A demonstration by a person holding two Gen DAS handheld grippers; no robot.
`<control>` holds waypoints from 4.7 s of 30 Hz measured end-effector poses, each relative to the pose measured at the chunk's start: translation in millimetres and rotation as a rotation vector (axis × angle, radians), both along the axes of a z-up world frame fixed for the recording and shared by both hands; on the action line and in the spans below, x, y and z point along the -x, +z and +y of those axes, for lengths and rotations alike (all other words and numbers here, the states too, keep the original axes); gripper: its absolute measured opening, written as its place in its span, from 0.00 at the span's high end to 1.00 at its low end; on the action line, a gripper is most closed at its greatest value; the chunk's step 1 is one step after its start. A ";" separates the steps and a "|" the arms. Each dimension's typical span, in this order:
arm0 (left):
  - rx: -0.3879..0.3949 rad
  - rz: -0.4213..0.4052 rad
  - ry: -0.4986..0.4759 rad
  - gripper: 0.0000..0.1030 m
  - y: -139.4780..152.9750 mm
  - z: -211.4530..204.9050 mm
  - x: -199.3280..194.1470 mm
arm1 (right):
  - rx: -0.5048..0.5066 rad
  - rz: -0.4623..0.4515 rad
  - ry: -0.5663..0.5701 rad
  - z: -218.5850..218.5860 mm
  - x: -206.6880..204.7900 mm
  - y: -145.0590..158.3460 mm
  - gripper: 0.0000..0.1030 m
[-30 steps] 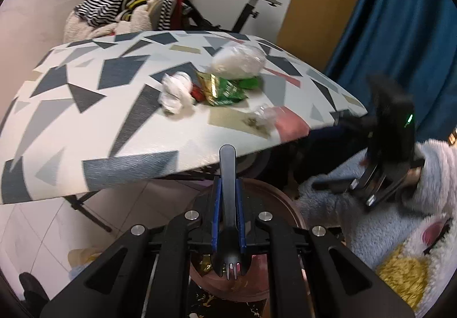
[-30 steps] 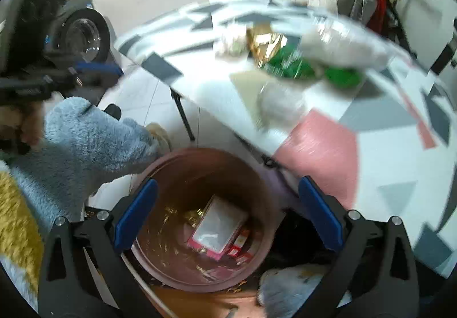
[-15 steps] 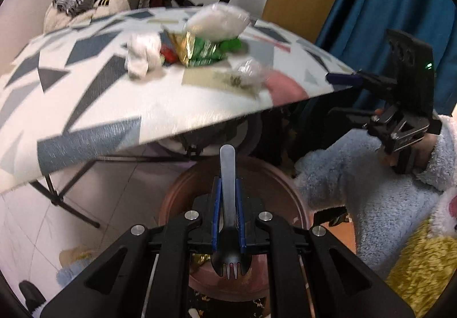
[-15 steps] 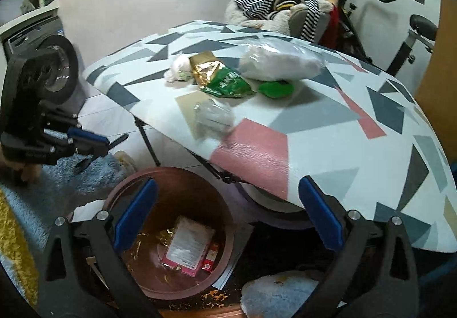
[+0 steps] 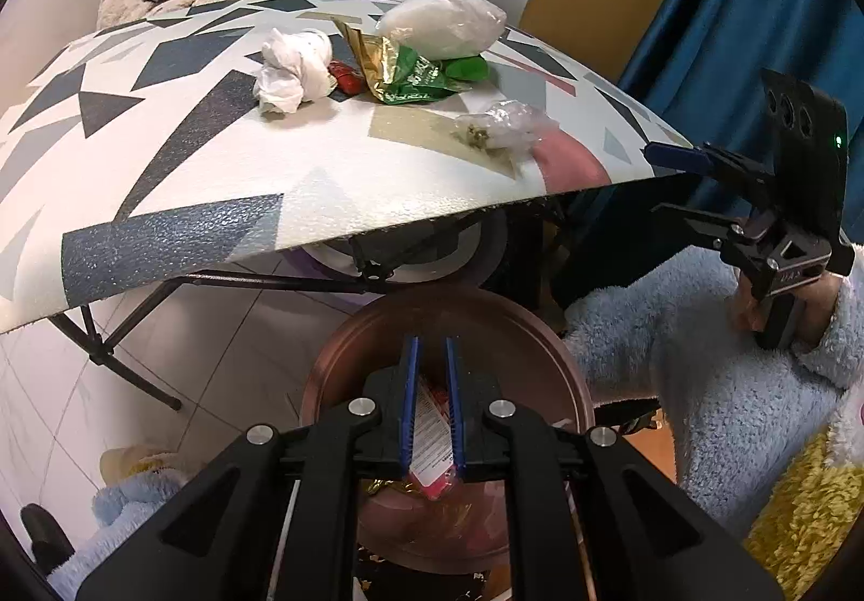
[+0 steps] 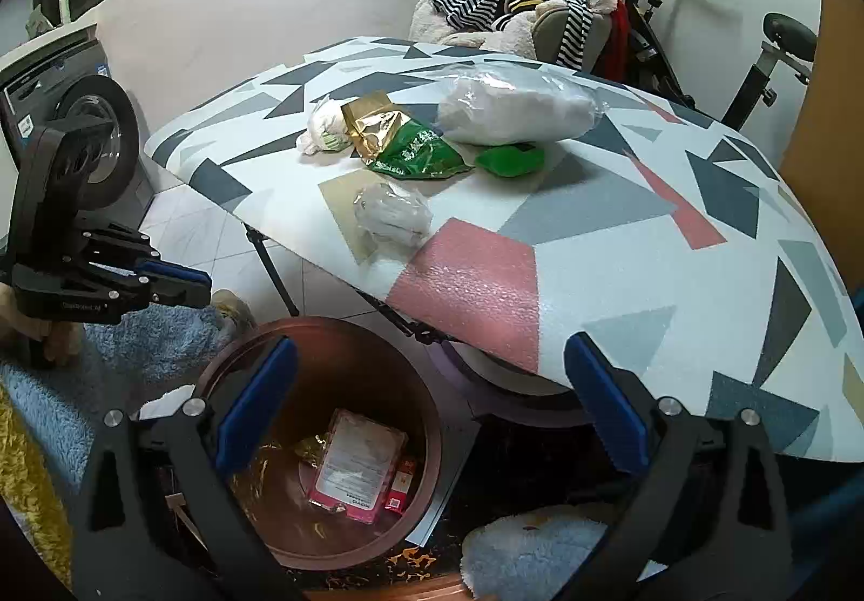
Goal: Collect trash
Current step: 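Open the left tool to drop the black fork into the bin, then move the right tool to the crumpled clear plastic wrapper and grasp it, then grasp the white tissue with the left tool while the right tool holds the wrapper, then carry both items over the bin and open the left tool to drop the tissue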
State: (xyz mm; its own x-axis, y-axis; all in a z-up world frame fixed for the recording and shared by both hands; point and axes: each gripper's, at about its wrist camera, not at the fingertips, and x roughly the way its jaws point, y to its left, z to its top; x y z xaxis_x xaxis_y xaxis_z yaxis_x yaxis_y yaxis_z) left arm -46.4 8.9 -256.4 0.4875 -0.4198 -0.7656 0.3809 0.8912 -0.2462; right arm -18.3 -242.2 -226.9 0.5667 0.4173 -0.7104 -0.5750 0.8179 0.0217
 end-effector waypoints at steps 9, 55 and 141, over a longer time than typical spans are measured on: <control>-0.038 -0.042 0.050 0.51 5.1 2.4 1.3 | -0.005 0.014 -0.016 -1.4 -2.7 -1.2 0.05; -0.107 -0.357 0.151 0.06 139.6 46.3 -37.1 | 0.020 0.004 0.046 6.5 -56.0 48.5 0.05; -0.041 0.027 -0.063 0.53 9.4 -0.6 -1.5 | -0.103 0.070 0.016 10.7 -16.8 22.6 0.71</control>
State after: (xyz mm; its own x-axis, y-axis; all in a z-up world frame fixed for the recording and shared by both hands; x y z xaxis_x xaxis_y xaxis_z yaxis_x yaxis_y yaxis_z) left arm -44.8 8.4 -247.0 0.4397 -0.4171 -0.7954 0.4300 0.8753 -0.2213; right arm -1.5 -231.5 -204.3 0.5098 0.4985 -0.7011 -0.5820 0.8000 0.1456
